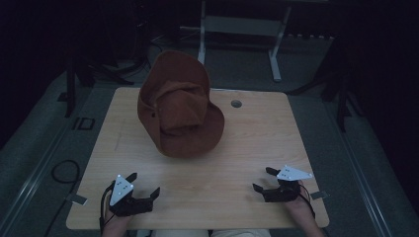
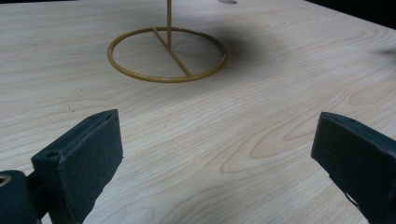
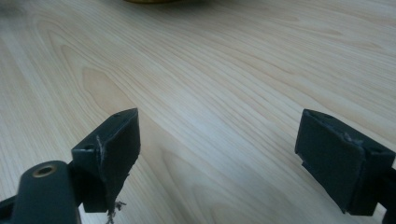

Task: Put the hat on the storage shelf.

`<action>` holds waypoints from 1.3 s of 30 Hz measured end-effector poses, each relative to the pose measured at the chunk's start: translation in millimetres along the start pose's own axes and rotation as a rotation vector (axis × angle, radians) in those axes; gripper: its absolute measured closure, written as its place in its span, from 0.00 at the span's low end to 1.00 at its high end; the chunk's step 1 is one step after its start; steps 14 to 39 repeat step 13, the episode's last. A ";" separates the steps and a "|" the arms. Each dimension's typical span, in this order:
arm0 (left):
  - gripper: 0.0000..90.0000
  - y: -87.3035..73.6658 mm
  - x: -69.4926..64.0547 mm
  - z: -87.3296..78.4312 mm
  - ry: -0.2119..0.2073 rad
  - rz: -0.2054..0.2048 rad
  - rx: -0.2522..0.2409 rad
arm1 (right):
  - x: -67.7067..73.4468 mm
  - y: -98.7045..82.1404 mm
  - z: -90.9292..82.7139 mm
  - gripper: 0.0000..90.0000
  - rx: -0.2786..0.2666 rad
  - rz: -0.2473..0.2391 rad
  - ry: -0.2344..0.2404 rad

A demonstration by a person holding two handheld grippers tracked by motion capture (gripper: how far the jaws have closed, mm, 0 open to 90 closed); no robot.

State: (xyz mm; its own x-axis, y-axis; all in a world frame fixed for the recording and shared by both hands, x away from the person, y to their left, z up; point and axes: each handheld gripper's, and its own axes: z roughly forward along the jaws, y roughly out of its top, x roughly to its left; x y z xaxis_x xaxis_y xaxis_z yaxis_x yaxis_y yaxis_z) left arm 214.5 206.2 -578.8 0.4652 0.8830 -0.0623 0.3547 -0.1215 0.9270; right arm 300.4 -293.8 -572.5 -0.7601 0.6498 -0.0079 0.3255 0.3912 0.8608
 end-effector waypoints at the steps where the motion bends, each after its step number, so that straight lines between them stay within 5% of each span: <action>1: 0.03 0.0 0.0 0.0 0.000 0.000 0.000 | -2.3 -2.1 -2.6 0.16 -0.003 0.010 -0.010; 5: 0.03 0.1 -0.1 0.2 0.003 0.001 0.001 | -8.7 -6.2 -10.1 0.16 -0.025 0.054 -0.022; 39: 0.03 0.0 -0.4 0.1 0.002 0.001 0.001 | -9.8 -6.9 -11.2 0.16 -0.012 0.047 -0.026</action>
